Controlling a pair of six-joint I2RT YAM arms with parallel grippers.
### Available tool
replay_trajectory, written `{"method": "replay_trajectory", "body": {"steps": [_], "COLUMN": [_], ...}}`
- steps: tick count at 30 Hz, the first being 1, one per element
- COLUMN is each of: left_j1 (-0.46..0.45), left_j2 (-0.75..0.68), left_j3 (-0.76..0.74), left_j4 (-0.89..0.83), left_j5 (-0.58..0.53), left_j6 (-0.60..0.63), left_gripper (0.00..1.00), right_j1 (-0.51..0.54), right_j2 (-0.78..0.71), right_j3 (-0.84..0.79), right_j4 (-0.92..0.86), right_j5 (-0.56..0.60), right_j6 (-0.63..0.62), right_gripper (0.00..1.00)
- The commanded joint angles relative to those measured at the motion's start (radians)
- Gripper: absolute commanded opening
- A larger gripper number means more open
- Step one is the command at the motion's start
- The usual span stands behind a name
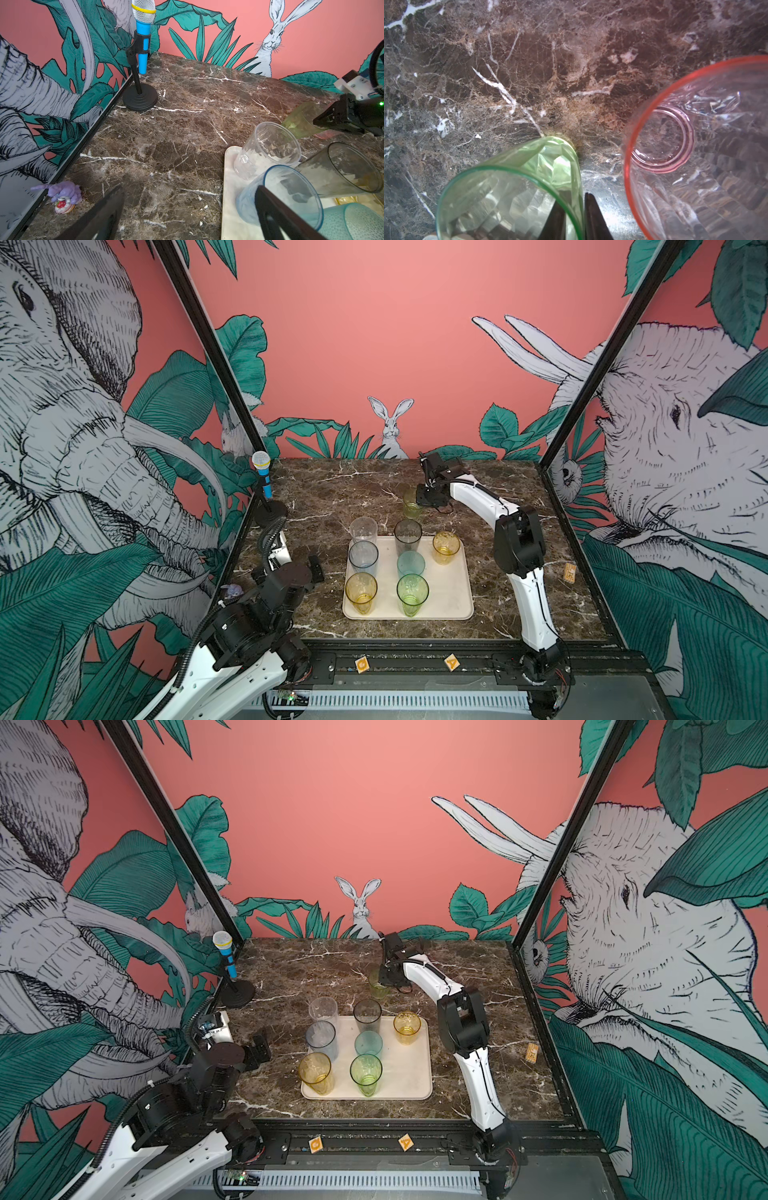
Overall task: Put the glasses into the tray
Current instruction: 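Close the right gripper on the small green cup's rim, then lift the small green cup and carry it to the tray's near corner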
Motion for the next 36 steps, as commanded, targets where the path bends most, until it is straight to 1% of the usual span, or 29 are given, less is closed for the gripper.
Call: {"method": "replay_trajectory", "body": {"steps": [1, 6, 12, 22, 29, 36], "left_j1": [-0.002, -0.002, -0.002, -0.002, -0.002, -0.002], "left_j2": [0.009, 0.011, 0.011, 0.013, 0.024, 0.037], "left_j3": [0.001, 0.0, 0.001, 0.003, 0.01, 0.016], "left_j4": [-0.013, -0.015, -0.014, -0.019, -0.015, -0.018], "left_j5": [-0.007, -0.004, 0.001, 0.019, 0.033, 0.074], "left_j6": [-0.02, -0.023, -0.029, -0.046, -0.042, -0.057], "left_gripper": [0.98, 0.98, 0.98, 0.98, 0.98, 0.98], "right_j1": [-0.004, -0.005, -0.004, -0.004, -0.003, -0.002], "right_j2": [0.008, 0.0, -0.026, -0.123, -0.224, -0.337], "right_j3": [0.032, 0.04, 0.048, 0.05, 0.033, -0.006], "right_j4": [-0.019, -0.027, -0.048, -0.085, -0.118, -0.15], "right_j5": [-0.004, -0.006, -0.001, -0.009, 0.002, 0.005], "right_j6": [0.002, -0.004, -0.023, -0.053, -0.074, -0.101], "right_gripper": [0.15, 0.1, 0.05, 0.04, 0.04, 0.03]}}
